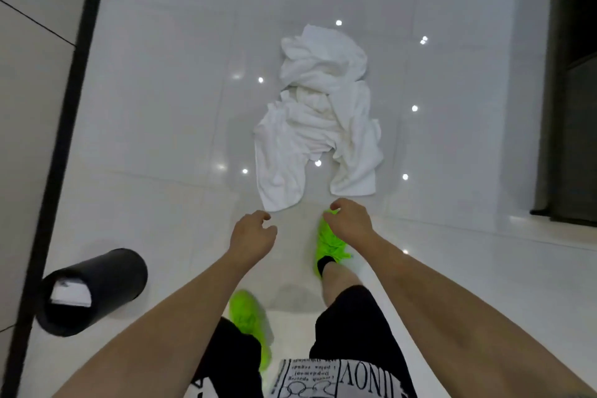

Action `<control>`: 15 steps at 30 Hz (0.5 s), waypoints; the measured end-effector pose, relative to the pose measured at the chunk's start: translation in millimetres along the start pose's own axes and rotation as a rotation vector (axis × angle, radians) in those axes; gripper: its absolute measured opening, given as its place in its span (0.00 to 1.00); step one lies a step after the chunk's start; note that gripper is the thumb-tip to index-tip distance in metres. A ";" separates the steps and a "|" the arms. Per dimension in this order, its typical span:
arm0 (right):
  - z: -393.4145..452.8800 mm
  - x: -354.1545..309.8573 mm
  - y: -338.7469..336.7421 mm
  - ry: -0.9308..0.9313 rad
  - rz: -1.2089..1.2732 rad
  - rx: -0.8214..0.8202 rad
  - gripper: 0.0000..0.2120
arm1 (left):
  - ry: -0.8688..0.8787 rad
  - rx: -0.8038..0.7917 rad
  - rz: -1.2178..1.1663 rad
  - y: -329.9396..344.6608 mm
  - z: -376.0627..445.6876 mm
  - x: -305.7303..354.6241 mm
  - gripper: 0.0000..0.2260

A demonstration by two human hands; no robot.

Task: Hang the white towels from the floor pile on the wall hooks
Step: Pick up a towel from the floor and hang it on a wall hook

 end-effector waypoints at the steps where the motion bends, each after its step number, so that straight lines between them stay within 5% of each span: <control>1: 20.1 -3.8 0.9 0.001 -0.004 -0.020 0.21 | -0.009 -0.009 -0.005 1.9 16.6 5.6 0.18; 15: 389.9 -9.2 127.0 0.032 -0.067 -0.041 0.23 | -0.053 -0.017 -0.085 64.6 382.6 -42.6 0.17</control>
Point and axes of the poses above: each hand's wrist, its own z-axis towards the middle knuckle, its own y-axis out of the palm, x = y × z, the point moved 7 cm from there along z, towards the middle knuckle, and after that the axes turned 1 degree about -x, right-handed, at the moved point
